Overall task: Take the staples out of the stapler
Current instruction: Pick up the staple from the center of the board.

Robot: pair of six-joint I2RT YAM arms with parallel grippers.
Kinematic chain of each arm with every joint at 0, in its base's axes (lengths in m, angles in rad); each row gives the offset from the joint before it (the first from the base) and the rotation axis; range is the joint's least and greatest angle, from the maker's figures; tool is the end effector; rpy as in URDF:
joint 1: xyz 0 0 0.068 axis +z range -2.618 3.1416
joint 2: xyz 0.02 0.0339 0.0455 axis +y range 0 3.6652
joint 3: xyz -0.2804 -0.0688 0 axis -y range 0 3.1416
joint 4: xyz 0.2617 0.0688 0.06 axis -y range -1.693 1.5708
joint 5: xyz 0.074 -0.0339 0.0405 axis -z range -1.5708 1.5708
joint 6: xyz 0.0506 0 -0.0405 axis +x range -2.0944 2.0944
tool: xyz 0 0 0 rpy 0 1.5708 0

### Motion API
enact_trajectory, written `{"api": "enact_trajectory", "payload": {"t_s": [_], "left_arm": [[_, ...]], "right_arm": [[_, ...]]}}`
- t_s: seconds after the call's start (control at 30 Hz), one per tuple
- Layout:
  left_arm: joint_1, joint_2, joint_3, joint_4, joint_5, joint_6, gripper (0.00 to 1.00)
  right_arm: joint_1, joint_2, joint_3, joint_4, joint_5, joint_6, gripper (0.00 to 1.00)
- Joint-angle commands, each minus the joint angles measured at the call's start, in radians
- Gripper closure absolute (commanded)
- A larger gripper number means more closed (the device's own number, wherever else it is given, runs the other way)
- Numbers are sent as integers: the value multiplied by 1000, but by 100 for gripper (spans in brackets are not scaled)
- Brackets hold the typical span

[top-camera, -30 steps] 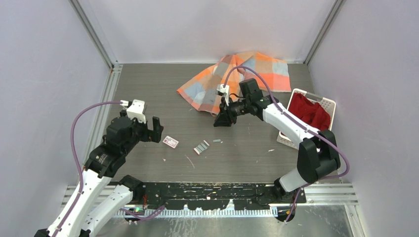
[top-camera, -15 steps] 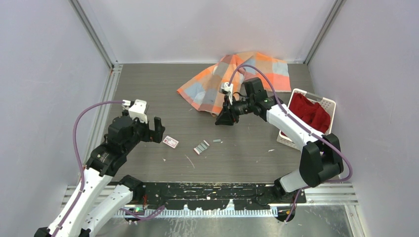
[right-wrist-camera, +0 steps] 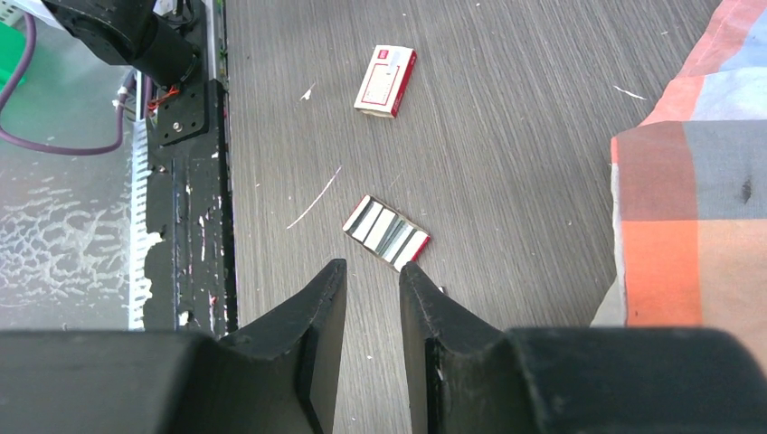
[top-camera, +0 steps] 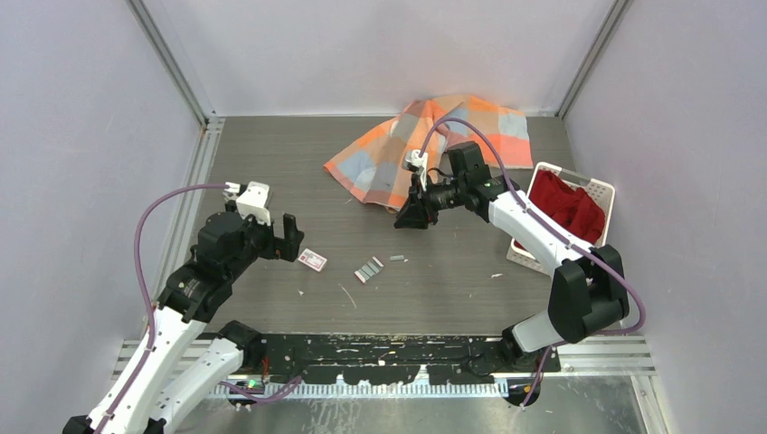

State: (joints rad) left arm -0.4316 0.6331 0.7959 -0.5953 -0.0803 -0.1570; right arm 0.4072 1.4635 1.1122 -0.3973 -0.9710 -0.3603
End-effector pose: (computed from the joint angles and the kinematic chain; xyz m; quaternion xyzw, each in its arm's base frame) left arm 0.1429 -0.0613 0.3289 0.0938 0.8367 -0.1238 0.5251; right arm 0.2878 0.1696 0.2888 -0.4765 0.6820 0.4359 0.3433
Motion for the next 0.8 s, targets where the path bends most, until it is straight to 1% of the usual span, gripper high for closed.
{"api": "enact_trajectory", "payload": {"t_s": [0.0,0.4,0.57,0.67,0.77], "left_arm": [[5,2,-2,53,19,-8,1],[5,10,-2,54,34,-8,1],[5,18,-4,58,62,-16,1],[5,45,4,68,115,-63,1],[5,86,0,105,226,-190,1]], "right_arm": [[-8,-55,-6,37,-31,6,66],[-14,-73,-15,44,-36,11,66],[-15,-81,-14,46,-37,11,66],[-16,-88,-15,48,-39,12,66],[-16,-100,-16,49,-44,13,65]]}}
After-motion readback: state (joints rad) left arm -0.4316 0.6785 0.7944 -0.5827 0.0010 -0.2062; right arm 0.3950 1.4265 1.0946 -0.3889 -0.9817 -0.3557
